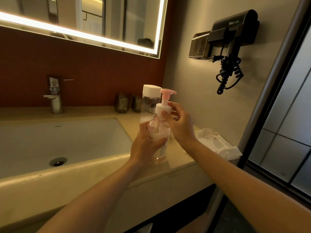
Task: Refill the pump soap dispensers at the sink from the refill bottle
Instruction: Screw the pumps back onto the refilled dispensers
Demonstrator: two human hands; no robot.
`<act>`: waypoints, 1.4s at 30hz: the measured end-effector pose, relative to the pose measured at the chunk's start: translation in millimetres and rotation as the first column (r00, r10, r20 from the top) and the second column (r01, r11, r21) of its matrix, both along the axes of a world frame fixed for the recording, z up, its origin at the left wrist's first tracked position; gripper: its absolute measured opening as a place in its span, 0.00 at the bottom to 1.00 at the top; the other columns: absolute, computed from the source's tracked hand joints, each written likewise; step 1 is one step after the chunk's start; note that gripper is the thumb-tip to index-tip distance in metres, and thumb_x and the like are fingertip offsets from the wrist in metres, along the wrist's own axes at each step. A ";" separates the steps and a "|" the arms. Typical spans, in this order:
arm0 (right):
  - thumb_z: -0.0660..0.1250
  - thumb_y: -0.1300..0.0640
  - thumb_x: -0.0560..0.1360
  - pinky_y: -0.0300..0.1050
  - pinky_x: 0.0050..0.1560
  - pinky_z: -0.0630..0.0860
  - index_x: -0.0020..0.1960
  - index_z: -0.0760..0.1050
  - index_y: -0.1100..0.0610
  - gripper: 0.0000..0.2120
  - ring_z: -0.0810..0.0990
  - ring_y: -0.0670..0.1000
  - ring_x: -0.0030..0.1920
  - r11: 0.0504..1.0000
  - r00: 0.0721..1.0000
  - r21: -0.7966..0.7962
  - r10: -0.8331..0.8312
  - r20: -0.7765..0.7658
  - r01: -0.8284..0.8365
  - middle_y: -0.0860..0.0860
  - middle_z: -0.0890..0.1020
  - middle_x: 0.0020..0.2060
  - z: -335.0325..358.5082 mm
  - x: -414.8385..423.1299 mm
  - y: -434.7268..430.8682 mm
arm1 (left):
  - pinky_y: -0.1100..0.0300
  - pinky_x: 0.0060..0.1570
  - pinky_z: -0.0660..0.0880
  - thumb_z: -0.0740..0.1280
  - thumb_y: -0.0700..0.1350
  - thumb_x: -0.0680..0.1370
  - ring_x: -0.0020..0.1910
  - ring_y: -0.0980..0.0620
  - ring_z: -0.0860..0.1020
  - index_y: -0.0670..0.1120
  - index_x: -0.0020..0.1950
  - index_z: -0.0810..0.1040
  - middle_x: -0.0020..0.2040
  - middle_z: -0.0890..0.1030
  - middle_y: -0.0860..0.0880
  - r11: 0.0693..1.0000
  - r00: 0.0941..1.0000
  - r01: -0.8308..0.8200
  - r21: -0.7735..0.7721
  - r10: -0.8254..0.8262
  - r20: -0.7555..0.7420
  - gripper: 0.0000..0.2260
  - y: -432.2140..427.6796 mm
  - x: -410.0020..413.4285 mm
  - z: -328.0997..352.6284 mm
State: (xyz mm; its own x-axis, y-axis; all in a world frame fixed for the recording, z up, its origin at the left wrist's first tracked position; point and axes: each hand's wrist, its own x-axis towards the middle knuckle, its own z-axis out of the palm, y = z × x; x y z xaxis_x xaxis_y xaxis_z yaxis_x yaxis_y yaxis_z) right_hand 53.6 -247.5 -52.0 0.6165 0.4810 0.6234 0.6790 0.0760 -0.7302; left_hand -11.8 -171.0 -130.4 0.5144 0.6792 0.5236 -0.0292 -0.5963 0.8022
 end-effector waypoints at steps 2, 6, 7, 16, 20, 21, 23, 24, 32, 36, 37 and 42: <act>0.67 0.52 0.74 0.37 0.51 0.73 0.64 0.71 0.52 0.19 0.76 0.45 0.53 1.000 1.000 0.000 0.003 -0.014 -0.003 0.48 0.77 0.59 1.0 0.4 0.6 | 0.59 0.45 0.75 0.73 0.52 0.69 0.50 0.53 0.75 0.51 0.64 0.59 0.55 0.73 0.53 1.000 1.000 -0.008 0.007 0.008 -0.003 0.31 0.5 1.1 -0.3; 0.67 0.53 0.74 0.36 0.51 0.73 0.63 0.72 0.54 0.19 0.75 0.45 0.52 0.999 1.000 -0.030 0.013 -0.017 -0.014 0.50 0.78 0.59 0.1 0.5 4.0 | 0.56 0.47 0.77 0.74 0.52 0.69 0.51 0.50 0.76 0.52 0.64 0.58 0.57 0.74 0.52 1.000 1.000 -0.009 0.005 0.009 0.003 0.31 1.4 3.4 -1.7; 0.67 0.53 0.74 0.36 0.51 0.73 0.63 0.72 0.55 0.19 0.75 0.45 0.52 0.999 1.000 -0.032 0.012 -0.024 -0.012 0.50 0.78 0.59 -1.9 0.5 3.9 | 0.56 0.47 0.77 0.74 0.52 0.69 0.52 0.51 0.76 0.52 0.64 0.58 0.56 0.74 0.53 1.000 1.000 -0.005 -0.001 0.005 0.006 0.31 1.2 3.7 -1.5; 0.68 0.51 0.73 0.43 0.54 0.76 0.62 0.70 0.56 0.19 0.75 0.47 0.53 0.995 0.999 -0.094 0.045 -0.012 -0.046 0.51 0.77 0.58 -11.4 2.2 -2.0 | 0.61 0.44 0.75 0.73 0.52 0.69 0.50 0.52 0.76 0.53 0.64 0.58 0.54 0.72 0.55 1.000 1.000 0.001 0.019 -0.001 0.029 0.31 3.2 4.8 -3.8; 0.62 0.50 0.77 0.34 0.46 0.74 0.64 0.64 0.56 0.19 0.75 0.48 0.54 0.985 0.985 -0.103 0.123 -0.120 -0.135 0.51 0.74 0.58 0.2 2.5 2.3 | 0.52 0.47 0.78 0.74 0.51 0.69 0.50 0.49 0.77 0.51 0.65 0.59 0.56 0.74 0.52 1.000 1.000 0.003 0.018 -0.004 0.030 0.32 4.5 3.2 -3.6; 0.60 0.50 0.78 0.33 0.44 0.74 0.66 0.63 0.55 0.19 0.75 0.47 0.53 0.978 0.980 -0.123 0.153 -0.129 -0.169 0.50 0.73 0.58 0.6 2.0 3.9 | 0.52 0.47 0.79 0.74 0.51 0.68 0.50 0.49 0.77 0.51 0.64 0.59 0.55 0.74 0.52 1.000 1.000 0.004 0.021 -0.004 0.029 0.32 4.4 2.8 -3.5; 0.57 0.52 0.79 0.32 0.43 0.73 0.68 0.62 0.54 0.18 0.75 0.46 0.50 0.961 0.971 -0.171 0.193 -0.142 -0.217 0.48 0.72 0.56 -3.4 -0.6 5.8 | 0.54 0.45 0.78 0.74 0.51 0.68 0.49 0.50 0.77 0.51 0.64 0.59 0.53 0.74 0.53 1.000 0.999 0.004 0.023 -0.004 0.033 0.31 3.9 2.9 -2.9; 0.56 0.52 0.80 0.33 0.45 0.72 0.69 0.62 0.54 0.18 0.75 0.46 0.52 0.960 0.969 -0.176 0.191 -0.154 -0.217 0.47 0.72 0.56 -6.6 -1.0 5.5 | 0.57 0.45 0.77 0.74 0.51 0.68 0.49 0.51 0.77 0.51 0.64 0.59 0.53 0.73 0.54 1.000 0.999 0.002 0.020 -0.002 0.034 0.31 3.3 3.3 -2.4; 0.56 0.48 0.79 0.42 0.54 0.76 0.67 0.66 0.56 0.19 0.75 0.47 0.55 0.972 0.994 -0.232 0.051 0.097 -0.027 0.51 0.75 0.61 -8.1 7.9 -0.5 | 0.54 0.46 0.78 0.75 0.51 0.68 0.50 0.50 0.77 0.53 0.64 0.59 0.53 0.74 0.54 1.000 0.999 0.012 -0.002 -0.012 0.049 0.32 5.3 4.8 -4.4; 0.53 0.50 0.80 0.42 0.54 0.70 0.70 0.60 0.54 0.19 0.71 0.48 0.57 0.924 0.967 -0.290 0.219 -0.132 -0.249 0.53 0.70 0.63 0.3 4.7 5.7 | 0.58 0.45 0.76 0.75 0.50 0.68 0.50 0.51 0.76 0.51 0.65 0.59 0.55 0.74 0.52 1.000 0.999 0.017 0.004 -0.018 0.049 0.32 4.3 4.3 -3.7; 0.53 0.51 0.81 0.42 0.55 0.70 0.69 0.61 0.54 0.19 0.72 0.50 0.58 0.928 0.966 -0.280 0.210 -0.149 -0.245 0.53 0.70 0.62 -0.7 3.8 6.9 | 0.59 0.45 0.76 0.75 0.50 0.68 0.51 0.51 0.76 0.51 0.65 0.59 0.55 0.74 0.53 1.000 0.999 0.017 0.005 -0.018 0.050 0.32 4.6 4.4 -3.5; 0.63 0.45 0.75 0.42 0.52 0.75 0.65 0.68 0.57 0.24 0.78 0.52 0.56 0.954 0.970 -0.251 -0.109 0.218 0.164 0.52 0.77 0.59 -6.8 0.7 8.8 | 0.61 0.42 0.74 0.75 0.51 0.67 0.49 0.52 0.76 0.52 0.64 0.59 0.53 0.73 0.55 1.000 0.999 0.018 0.010 -0.019 0.047 0.32 6.4 4.6 -4.3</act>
